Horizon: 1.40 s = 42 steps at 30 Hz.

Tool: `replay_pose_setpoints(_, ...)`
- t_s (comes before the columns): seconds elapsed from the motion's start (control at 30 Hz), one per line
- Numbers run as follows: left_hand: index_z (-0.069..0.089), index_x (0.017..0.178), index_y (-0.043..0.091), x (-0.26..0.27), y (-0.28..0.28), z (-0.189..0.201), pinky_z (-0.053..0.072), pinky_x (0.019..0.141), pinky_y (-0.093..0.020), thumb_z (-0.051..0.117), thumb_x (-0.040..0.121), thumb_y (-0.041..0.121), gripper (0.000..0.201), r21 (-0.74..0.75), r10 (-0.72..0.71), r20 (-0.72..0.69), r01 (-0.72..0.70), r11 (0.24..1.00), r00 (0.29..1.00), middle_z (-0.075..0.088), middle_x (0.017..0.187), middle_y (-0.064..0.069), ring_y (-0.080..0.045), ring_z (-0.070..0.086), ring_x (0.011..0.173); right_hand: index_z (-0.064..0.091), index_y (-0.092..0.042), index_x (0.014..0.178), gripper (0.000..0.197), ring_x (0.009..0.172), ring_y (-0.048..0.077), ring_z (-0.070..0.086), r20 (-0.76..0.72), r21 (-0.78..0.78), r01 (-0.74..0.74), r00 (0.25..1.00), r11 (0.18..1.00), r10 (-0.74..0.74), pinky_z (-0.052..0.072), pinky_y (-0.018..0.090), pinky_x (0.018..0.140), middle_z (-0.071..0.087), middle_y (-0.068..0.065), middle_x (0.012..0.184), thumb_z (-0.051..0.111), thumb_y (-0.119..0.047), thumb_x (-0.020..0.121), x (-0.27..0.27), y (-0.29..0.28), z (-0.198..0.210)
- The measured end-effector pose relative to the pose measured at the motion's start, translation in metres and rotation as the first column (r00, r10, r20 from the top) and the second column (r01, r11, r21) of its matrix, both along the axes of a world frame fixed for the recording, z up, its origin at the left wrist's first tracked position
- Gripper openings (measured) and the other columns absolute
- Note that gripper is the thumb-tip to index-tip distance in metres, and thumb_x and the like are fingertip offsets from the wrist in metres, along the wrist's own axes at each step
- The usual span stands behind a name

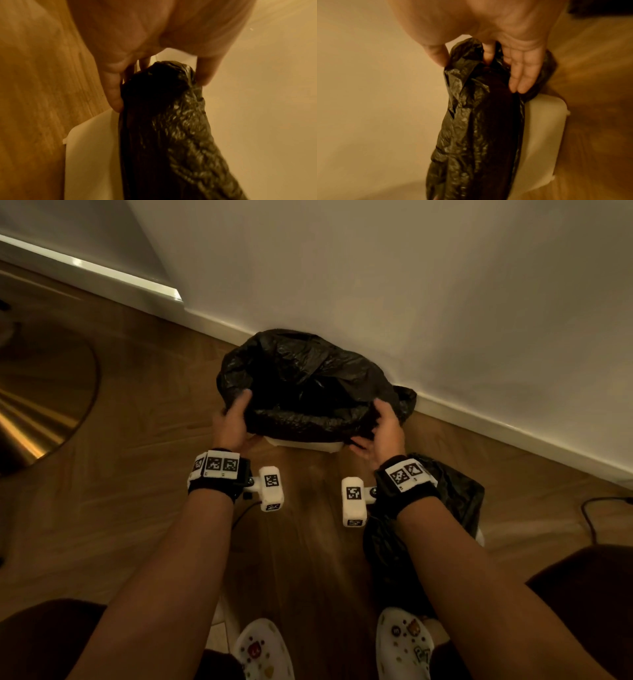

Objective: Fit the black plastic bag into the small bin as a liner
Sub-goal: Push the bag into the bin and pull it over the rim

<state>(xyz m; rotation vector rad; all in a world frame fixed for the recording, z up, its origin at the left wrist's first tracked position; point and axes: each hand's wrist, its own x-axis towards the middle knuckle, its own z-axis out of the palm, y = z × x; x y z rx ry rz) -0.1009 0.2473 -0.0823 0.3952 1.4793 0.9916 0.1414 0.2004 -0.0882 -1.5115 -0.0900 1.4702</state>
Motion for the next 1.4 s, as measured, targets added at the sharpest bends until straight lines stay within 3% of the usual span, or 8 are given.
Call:
replay_pose_setpoints(0.13, 0.069, 0.099, 0.019, -0.004, 0.016, -0.002, 0.058, 0.085, -0.050, 0.068, 0.065, 0.023, 0.034, 0.004, -0.141, -0.266, 0.148, 0.989, 0.953, 0.072, 0.102, -0.009, -0.032, 0.069, 0.096, 0.052, -0.019, 0.124, 0.081, 0.100, 0.030, 0.068, 0.472, -0.093, -0.236, 0.845, 0.967, 0.252, 0.058, 0.050, 0.086, 0.066, 0.007, 0.116, 0.068, -0.062, 0.057, -0.001, 0.016, -0.001)
replay_pose_setpoints(0.33, 0.060, 0.100, 0.012, -0.009, -0.003, 0.031, 0.057, 0.084, -0.049, 0.053, 0.081, 0.005, 0.022, -0.150, -0.304, -0.373, 0.267, 0.952, 0.876, 0.066, 0.104, -0.015, -0.036, 0.065, 0.093, 0.049, -0.009, 0.130, 0.042, 0.109, 0.030, 0.058, 0.710, -0.254, -0.528, 0.467, 0.810, 0.527, 0.045, 0.030, 0.087, 0.058, 0.011, 0.122, 0.054, -0.023, 0.091, 0.005, 0.019, 0.027)
replay_pose_setpoints(0.57, 0.059, 0.093, 0.005, -0.041, -0.023, 0.059, 0.059, 0.073, -0.044, 0.055, 0.087, 0.016, 0.013, -0.410, -0.608, -0.389, 0.461, 0.787, 0.693, 0.066, 0.101, -0.014, -0.033, 0.066, 0.086, 0.062, -0.002, 0.094, 0.015, 0.079, 0.034, 0.073, 0.541, -0.459, -0.726, 0.229, 0.512, 0.809, 0.063, 0.047, 0.068, 0.071, 0.014, 0.092, 0.058, -0.016, 0.089, 0.014, 0.028, 0.063)
replay_pose_setpoints(0.77, 0.062, 0.091, 0.008, -0.048, -0.026, 0.034, 0.047, 0.098, -0.048, 0.043, 0.098, 0.020, 0.023, -0.544, -0.745, -0.304, 0.534, 0.647, 0.593, 0.061, 0.121, -0.024, -0.040, 0.059, 0.104, 0.047, -0.025, 0.070, 0.022, 0.115, 0.031, 0.061, 0.407, -0.583, -0.771, -0.003, 0.257, 0.913, 0.054, 0.015, 0.066, 0.061, 0.018, 0.130, 0.053, -0.022, 0.091, 0.008, 0.036, 0.038)
replay_pose_setpoints(0.9, 0.054, 0.125, -0.003, -0.037, -0.033, -0.007, 0.046, 0.080, -0.040, 0.038, 0.102, 0.022, 0.038, -0.546, -0.736, -0.352, 0.513, 0.663, 0.578, 0.054, 0.133, -0.025, -0.035, 0.056, 0.096, 0.055, -0.015, 0.091, 0.008, 0.054, 0.013, 0.066, 0.383, -0.531, -0.740, 0.226, 0.414, 0.896, 0.049, 0.019, 0.037, 0.060, 0.010, 0.105, 0.055, -0.023, 0.094, 0.006, 0.020, -0.004)
replay_pose_setpoints(1.13, 0.063, 0.114, 0.015, -0.078, -0.032, -0.119, 0.051, 0.097, -0.051, 0.059, 0.049, 0.077, 0.089, -0.472, -0.513, -0.242, 0.362, 0.804, 0.824, 0.064, 0.124, -0.013, -0.036, 0.063, 0.107, 0.062, -0.004, 0.096, 0.039, 0.074, 0.034, 0.074, 0.434, -0.462, -0.613, 0.474, 0.641, 0.766, 0.062, 0.048, 0.073, 0.072, 0.018, 0.087, 0.053, -0.042, 0.095, -0.003, 0.012, -0.030)
replay_pose_setpoints(1.23, 0.053, 0.131, 0.019, -0.059, -0.041, -0.070, 0.047, 0.096, -0.042, 0.057, 0.084, 0.062, 0.064, -0.441, -0.523, -0.237, 0.389, 0.809, 0.819, 0.061, 0.124, -0.012, -0.033, 0.058, 0.112, 0.057, -0.012, 0.115, 0.032, 0.083, 0.031, 0.073, 0.410, -0.410, -0.666, 0.476, 0.624, 0.778, 0.061, 0.045, 0.080, 0.069, 0.013, 0.103, 0.053, -0.038, 0.096, 0.006, 0.011, -0.028)
replay_pose_setpoints(1.4, 0.059, 0.117, 0.011, -0.062, -0.045, -0.017, 0.048, 0.077, -0.040, 0.058, 0.090, 0.020, 0.028, -0.409, -0.604, -0.634, 0.453, 0.792, 0.483, 0.063, 0.109, -0.014, -0.034, 0.061, 0.102, 0.055, -0.016, 0.126, 0.040, 0.101, 0.024, 0.062, 0.690, -0.556, -0.761, -0.200, 0.334, 0.695, 0.050, 0.032, 0.082, 0.062, 0.004, 0.108, 0.064, -0.022, 0.087, 0.029, 0.013, -0.004)
